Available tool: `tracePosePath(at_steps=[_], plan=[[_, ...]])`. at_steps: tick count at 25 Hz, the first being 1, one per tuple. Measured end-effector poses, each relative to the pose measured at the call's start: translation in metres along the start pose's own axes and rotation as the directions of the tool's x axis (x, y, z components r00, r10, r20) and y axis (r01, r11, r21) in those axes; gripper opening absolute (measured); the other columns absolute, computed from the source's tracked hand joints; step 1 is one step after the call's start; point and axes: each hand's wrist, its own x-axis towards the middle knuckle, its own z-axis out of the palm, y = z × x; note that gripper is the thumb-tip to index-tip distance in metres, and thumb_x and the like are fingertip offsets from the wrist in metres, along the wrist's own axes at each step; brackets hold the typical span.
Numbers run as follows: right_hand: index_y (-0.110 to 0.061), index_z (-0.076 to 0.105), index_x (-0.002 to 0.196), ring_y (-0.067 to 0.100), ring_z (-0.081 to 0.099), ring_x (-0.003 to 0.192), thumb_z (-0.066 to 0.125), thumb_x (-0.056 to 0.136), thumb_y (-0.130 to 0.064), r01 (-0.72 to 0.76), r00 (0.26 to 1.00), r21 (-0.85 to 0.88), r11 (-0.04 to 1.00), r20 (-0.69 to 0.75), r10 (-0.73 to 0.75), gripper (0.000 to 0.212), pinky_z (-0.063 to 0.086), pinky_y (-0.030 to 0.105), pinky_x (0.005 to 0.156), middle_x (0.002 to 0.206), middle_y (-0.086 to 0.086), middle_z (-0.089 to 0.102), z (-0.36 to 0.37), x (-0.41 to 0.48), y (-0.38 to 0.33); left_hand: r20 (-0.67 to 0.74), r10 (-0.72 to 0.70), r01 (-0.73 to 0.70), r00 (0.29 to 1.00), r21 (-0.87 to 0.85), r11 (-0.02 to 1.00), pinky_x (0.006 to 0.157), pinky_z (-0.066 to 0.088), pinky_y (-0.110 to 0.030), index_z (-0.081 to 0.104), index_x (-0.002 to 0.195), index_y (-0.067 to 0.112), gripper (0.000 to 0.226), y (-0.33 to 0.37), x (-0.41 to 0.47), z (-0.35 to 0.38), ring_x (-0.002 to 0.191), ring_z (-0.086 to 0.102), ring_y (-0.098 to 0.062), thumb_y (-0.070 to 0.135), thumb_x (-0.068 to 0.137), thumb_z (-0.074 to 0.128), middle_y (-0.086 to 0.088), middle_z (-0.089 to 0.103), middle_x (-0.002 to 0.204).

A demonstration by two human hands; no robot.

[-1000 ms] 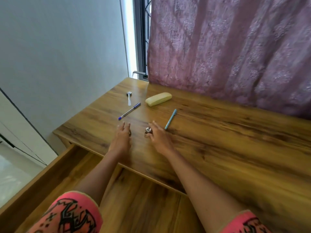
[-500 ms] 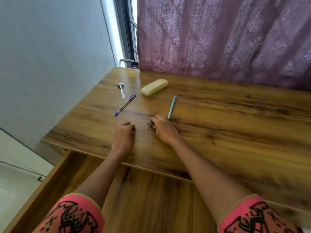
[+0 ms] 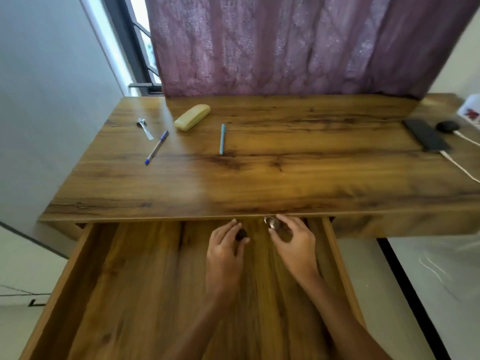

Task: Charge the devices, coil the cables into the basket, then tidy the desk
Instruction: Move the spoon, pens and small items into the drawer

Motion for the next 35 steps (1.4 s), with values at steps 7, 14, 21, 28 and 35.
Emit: tracePosePath(at_steps=[7,14,21,28,35], plan=[[-0.014,0.049,0.132,0.018,0.046,0.126,0.054,0.093,-0.023,-0.316,0.917,-0.347,0.883,0.128,0.378,0.04,0.039,0.024,0.1,0.139,0.005,0.044,0.005,-0.052,0.071,0.463,-0.053,-0.033,0.885,0.177,0.984,0.083,0.043,-0.018,0.064,0.112,0.013,0.026,-0.032,-0.04,0.072,0.107,0.057,-0.017,0.007,0.087,0.058,-0.005,0.062,0.114],[-0.012,0.045,0.135,0.022,0.033,0.136,0.048,0.095,-0.027,-0.335,0.886,-0.407,0.849,0.17,0.432,0.043,0.032,0.033,0.11,0.146,0.008,0.037,0.02,-0.063,0.091,0.497,-0.02,-0.107,0.868,0.226,0.968,0.098,0.043,-0.026,0.057,0.127,0.017,0.039,-0.049,-0.048,0.09,0.127,0.045,-0.012,0.014,0.088,0.059,0.001,0.057,0.131],[-0.005,0.06,0.116,0.021,0.055,0.103,0.058,0.091,-0.023,-0.041,0.998,-0.281,0.959,0.041,0.054,0.031,0.043,0.023,0.08,0.108,0.006,0.056,0.017,-0.022,0.037,0.283,0.177,-0.238,0.943,0.197,0.951,0.089,0.044,-0.023,0.065,0.113,0.011,0.034,-0.027,-0.008,0.056,0.114,0.057,-0.02,0.012,0.079,0.069,-0.003,0.067,0.115],[-0.005,0.061,0.109,0.024,0.052,0.102,0.052,0.093,-0.021,0.146,0.988,-0.196,0.97,-0.012,-0.151,0.025,0.043,0.034,0.085,0.106,0.01,0.057,0.061,0.091,-0.064,-0.073,0.218,-0.182,0.973,0.333,0.925,0.065,0.052,-0.03,0.071,0.093,0.011,0.016,-0.013,0.115,-0.026,0.088,0.064,-0.023,0.008,0.078,0.065,-0.004,0.072,0.089],[-0.002,0.055,0.115,0.025,0.047,0.108,0.054,0.092,-0.033,-0.023,0.999,-0.267,0.963,0.041,0.036,0.039,0.043,0.037,0.089,0.111,0.012,0.052,0.154,0.203,-0.09,-0.089,-0.047,0.081,0.995,0.431,0.899,0.084,0.044,-0.039,0.057,0.119,0.007,0.033,-0.086,0.241,-0.085,0.112,0.048,-0.029,0.016,0.088,0.057,-0.011,0.06,0.116]])
